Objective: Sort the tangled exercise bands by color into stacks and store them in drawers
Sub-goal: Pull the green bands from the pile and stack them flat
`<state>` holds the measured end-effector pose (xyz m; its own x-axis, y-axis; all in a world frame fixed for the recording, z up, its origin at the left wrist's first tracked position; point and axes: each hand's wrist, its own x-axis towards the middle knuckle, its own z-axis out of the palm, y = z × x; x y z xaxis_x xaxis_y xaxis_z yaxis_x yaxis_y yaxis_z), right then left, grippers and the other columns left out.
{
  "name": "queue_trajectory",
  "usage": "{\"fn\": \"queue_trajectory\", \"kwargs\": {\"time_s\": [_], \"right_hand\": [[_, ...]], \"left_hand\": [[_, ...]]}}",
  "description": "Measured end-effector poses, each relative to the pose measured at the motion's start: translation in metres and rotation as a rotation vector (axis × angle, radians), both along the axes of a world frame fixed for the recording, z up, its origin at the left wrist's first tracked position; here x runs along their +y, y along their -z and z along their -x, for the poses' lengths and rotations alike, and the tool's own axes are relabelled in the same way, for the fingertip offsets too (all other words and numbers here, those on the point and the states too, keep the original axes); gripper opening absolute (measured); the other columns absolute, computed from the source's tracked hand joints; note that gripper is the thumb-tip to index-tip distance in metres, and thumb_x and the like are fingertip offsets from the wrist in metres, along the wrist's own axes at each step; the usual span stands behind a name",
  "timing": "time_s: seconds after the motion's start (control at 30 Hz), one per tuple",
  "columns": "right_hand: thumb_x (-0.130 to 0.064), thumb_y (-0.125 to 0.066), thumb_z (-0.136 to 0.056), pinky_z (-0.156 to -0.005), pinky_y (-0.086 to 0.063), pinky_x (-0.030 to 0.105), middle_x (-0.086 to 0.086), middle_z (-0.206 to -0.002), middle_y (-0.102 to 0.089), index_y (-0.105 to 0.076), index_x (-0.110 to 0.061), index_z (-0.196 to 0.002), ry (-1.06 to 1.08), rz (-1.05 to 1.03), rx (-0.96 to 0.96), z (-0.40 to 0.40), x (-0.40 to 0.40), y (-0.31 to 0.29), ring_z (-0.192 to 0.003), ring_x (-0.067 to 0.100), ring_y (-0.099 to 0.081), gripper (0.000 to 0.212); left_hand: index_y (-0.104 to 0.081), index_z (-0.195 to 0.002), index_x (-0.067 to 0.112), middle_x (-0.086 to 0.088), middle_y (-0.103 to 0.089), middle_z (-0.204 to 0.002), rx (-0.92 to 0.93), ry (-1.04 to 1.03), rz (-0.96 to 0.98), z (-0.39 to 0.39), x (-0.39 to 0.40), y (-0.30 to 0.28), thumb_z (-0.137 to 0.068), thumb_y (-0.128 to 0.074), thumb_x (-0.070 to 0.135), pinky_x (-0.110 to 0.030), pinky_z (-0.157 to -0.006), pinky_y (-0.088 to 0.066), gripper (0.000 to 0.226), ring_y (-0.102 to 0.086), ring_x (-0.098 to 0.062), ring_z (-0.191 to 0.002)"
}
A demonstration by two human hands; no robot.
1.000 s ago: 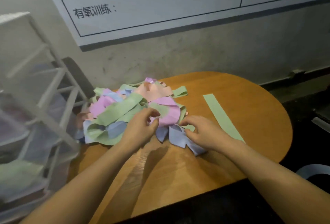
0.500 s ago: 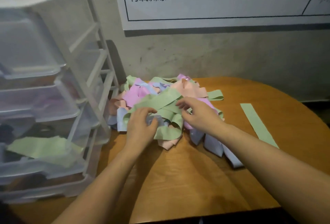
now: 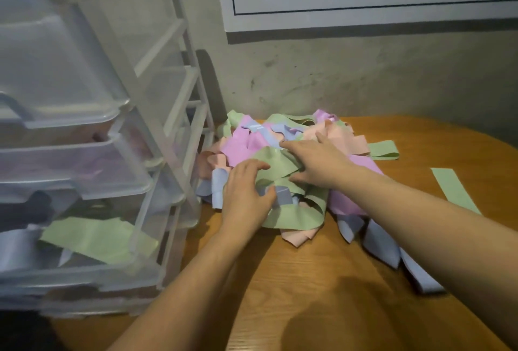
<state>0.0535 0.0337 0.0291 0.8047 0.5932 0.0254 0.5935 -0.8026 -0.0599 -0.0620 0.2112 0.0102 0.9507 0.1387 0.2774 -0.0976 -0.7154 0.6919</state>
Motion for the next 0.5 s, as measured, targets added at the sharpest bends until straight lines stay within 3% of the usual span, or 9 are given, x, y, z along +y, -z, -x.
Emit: {"fn": "queue_trajectory", "kwargs": {"time_s": [0.1,0.2,0.37,0.5], "right_hand": [[-0.045,-0.065,-0.088,-0.116,-0.022,0.05,-0.01,-0.125,-0.065,-0.057,-0.033,-0.127,-0.007,-0.034,-0.065,0.005,-0.009,0.005,-0.119,0.016,-0.055,0.042],[-0.041,-0.066,-0.089,-0.113,-0.029,0.044,-0.011,-0.119,-0.065,-0.061,-0.033,-0.119,0.067,-0.175,-0.025,0.015,-0.019,0.002,-0.114,0.014,-0.055,0.031],[-0.036,-0.07,-0.088,-0.1,-0.041,0.035,-0.011,-0.113,-0.066,-0.058,-0.031,-0.12,0.111,-0.448,0.043,0.044,-0.034,-0.012,-0.107,0.016,-0.056,0.034],[-0.017,-0.071,-0.087,-0.09,-0.045,0.014,-0.016,-0.113,-0.063,-0.061,-0.03,-0.117,0.056,-0.679,0.221,0.07,-0.047,-0.034,-0.106,0.0,-0.058,0.034]], "left_hand": [[-0.057,-0.127,0.027,0.009,-0.055,-0.13,0.011,0.021,-0.056,0.001,0.001,-0.001,-0.087,-0.073,0.024,-0.031,-0.102,-0.047,0.043,-0.048,-0.008,-0.118],[-0.054,-0.132,0.03,0.011,-0.053,-0.136,0.022,0.058,-0.107,0.0,-0.001,-0.002,-0.086,-0.073,0.027,-0.033,-0.106,-0.046,0.049,-0.048,-0.009,-0.125],[-0.049,-0.138,0.032,0.01,-0.053,-0.14,0.007,0.092,-0.168,0.004,-0.015,-0.005,-0.088,-0.074,0.034,-0.04,-0.112,-0.043,0.056,-0.046,-0.011,-0.13],[-0.042,-0.142,0.037,0.012,-0.053,-0.14,-0.017,0.126,-0.146,0.007,-0.033,-0.008,-0.087,-0.074,0.044,-0.044,-0.112,-0.041,0.064,-0.047,-0.012,-0.131]]}}
